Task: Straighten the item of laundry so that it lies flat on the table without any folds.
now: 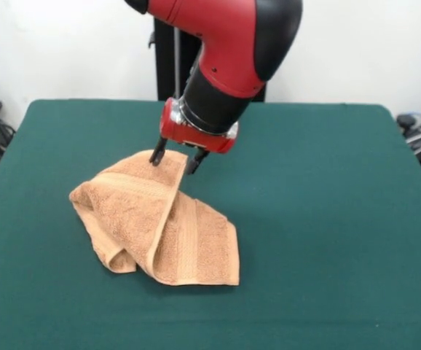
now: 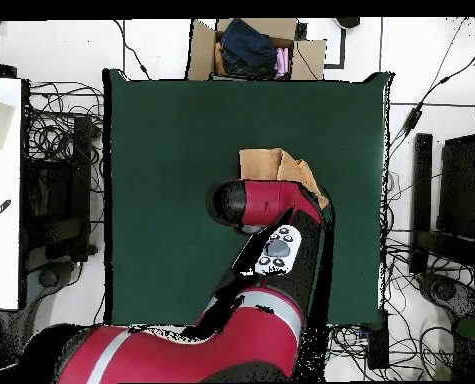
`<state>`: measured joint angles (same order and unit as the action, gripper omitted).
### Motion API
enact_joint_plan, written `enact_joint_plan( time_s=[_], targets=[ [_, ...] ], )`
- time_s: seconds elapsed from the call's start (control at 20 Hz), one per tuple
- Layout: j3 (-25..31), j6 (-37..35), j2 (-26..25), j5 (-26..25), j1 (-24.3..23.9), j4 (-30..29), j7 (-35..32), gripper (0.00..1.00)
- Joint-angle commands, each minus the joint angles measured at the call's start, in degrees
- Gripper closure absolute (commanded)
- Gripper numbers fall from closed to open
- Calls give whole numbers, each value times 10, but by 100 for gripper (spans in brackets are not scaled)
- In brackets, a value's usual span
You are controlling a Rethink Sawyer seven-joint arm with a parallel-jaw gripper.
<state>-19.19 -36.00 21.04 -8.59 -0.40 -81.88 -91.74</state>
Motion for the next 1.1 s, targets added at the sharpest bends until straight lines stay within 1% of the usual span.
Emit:
enact_joint_plan(
  time_s=[0.05,0.25,0.45,0.65,0.75,1.1],
  targets=[
    [38,6,-49,-39,14,6,-42,0],
    [26,19,-71,-68,21,34,-31,0],
    [16,38,-85,-111,29,57,-22,0],
    [-10,90,-100,-161,54,65,-46,0],
    [-18,105,-101,-181,62,67,-52,0],
    [-24,123,-105,-205,68,73,-63,0]
  ],
)
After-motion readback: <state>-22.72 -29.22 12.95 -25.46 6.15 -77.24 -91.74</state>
